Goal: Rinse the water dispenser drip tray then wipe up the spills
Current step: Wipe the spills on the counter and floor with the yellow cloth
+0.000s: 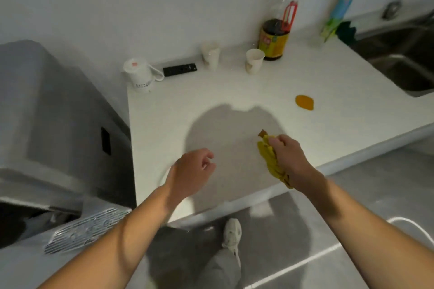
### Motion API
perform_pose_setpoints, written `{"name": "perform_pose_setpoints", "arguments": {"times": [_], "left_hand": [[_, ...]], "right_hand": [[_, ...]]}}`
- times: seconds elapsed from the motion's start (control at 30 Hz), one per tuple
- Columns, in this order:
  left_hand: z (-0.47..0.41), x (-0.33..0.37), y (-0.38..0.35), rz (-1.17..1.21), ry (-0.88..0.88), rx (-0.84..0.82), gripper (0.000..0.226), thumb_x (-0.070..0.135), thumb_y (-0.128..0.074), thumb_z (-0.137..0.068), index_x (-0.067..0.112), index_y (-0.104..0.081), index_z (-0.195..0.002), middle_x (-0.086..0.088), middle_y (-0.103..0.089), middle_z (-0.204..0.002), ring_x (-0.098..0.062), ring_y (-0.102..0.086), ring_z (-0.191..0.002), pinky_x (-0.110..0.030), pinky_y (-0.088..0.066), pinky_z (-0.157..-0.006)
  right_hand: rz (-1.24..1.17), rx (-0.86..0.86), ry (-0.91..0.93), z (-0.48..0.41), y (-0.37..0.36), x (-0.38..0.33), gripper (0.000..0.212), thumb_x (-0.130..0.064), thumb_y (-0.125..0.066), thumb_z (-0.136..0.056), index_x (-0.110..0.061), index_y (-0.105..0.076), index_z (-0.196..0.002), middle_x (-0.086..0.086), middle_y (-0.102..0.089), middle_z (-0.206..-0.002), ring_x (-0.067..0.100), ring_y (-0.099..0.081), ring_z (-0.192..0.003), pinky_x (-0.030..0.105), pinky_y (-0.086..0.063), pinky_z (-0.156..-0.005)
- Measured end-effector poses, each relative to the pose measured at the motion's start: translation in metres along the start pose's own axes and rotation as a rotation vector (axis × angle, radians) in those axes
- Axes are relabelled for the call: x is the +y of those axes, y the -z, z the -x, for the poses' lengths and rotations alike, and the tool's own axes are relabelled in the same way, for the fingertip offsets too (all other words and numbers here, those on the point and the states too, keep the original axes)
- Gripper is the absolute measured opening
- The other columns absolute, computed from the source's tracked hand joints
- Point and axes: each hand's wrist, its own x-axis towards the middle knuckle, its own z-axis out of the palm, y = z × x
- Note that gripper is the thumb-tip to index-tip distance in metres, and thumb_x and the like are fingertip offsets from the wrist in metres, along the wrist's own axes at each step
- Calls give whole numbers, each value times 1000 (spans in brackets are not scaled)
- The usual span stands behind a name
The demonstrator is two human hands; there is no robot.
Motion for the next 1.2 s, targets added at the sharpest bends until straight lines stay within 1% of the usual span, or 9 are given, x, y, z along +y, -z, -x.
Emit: {"name": "perform_pose_setpoints", "arguments": {"times": [0.27, 0.47, 0.6, 0.67, 0.77, 0.9, 1.03, 1.1, 1.2], "left_hand": [[-170, 71, -95, -228, -202, 26, 58, 36, -57, -93, 15, -57, -147, -15, -43, -163, -37, -36, -150, -46, -25, -124], [-253, 112, -132, -358, -260, 21, 74, 56, -25, -98, 23, -29, -164, -11, -21, -173, -36, -14, -160, -56, -8, -128], [-256, 110, -141, -393, -275, 74, 69, 52, -33, -102, 23, -26, -164, -11, -22, -173, -36, -14, -160, -59, -11, -128], [-257, 112, -142, -397, -272, 86, 69, 52, -37, -100, 24, -29, -162, -10, -26, -172, -36, -17, -159, -59, -13, -127], [-258, 114, -142, -421, -262, 114, 69, 53, -41, -99, 24, -32, -161, -9, -29, -170, -35, -19, -158, -58, -14, -127], [-258, 115, -143, -446, -247, 136, 70, 54, -44, -98, 25, -33, -161, -8, -31, -169, -35, -22, -157, -57, -15, -127], [-259, 115, -144, -460, -220, 141, 71, 55, -47, -98, 29, -31, -162, -7, -29, -170, -32, -19, -159, -56, -13, -129], [-260, 116, -143, -461, -215, 133, 72, 55, -47, -97, 28, -31, -162, -7, -28, -170, -32, -18, -159, -55, -12, -129], [-259, 119, -141, -475, -204, 120, 73, 56, -47, -97, 28, -30, -162, -7, -29, -170, -32, -17, -159, -54, -12, -129]], "right_hand": [[358, 328, 153, -125, 134, 3, 35, -48, -54, -101, -21, -49, -79, -6, -61, -66, 17, -57, -63, 34, -42, -58], [1186, -121, 800, -204, 173, 35, 22, -38, -56, -97, -18, -62, -91, 7, -63, -91, 36, -60, -82, 45, -48, -74], [904, 106, 712, -198, 170, 54, 17, -24, -69, -93, -13, -65, -81, 11, -62, -84, 37, -59, -79, 47, -48, -74], [857, 364, 434, -198, 160, 53, 23, -28, -65, -96, -8, -65, -86, 16, -64, -87, 39, -59, -83, 48, -48, -78], [990, 444, -5, -215, 142, 50, 46, -50, -58, -95, -6, -60, -109, 20, -62, -110, 41, -56, -104, 51, -43, -92], [1102, 316, 263, -247, 140, 46, 40, -47, -59, -94, -9, -58, -105, 19, -59, -108, 40, -54, -100, 51, -41, -88], [1145, -185, 737, -293, 185, 26, 40, -45, -51, -92, -12, -69, -108, 14, -64, -106, 38, -56, -94, 48, -43, -85], [1066, -332, 722, -293, 201, 18, 38, -47, -52, -90, -19, -70, -107, 5, -63, -106, 31, -54, -97, 46, -46, -87], [855, 7, 492, -267, 198, 26, 34, -46, -49, -94, -21, -65, -111, 3, -59, -114, 23, -48, -105, 43, -47, -88]]}}
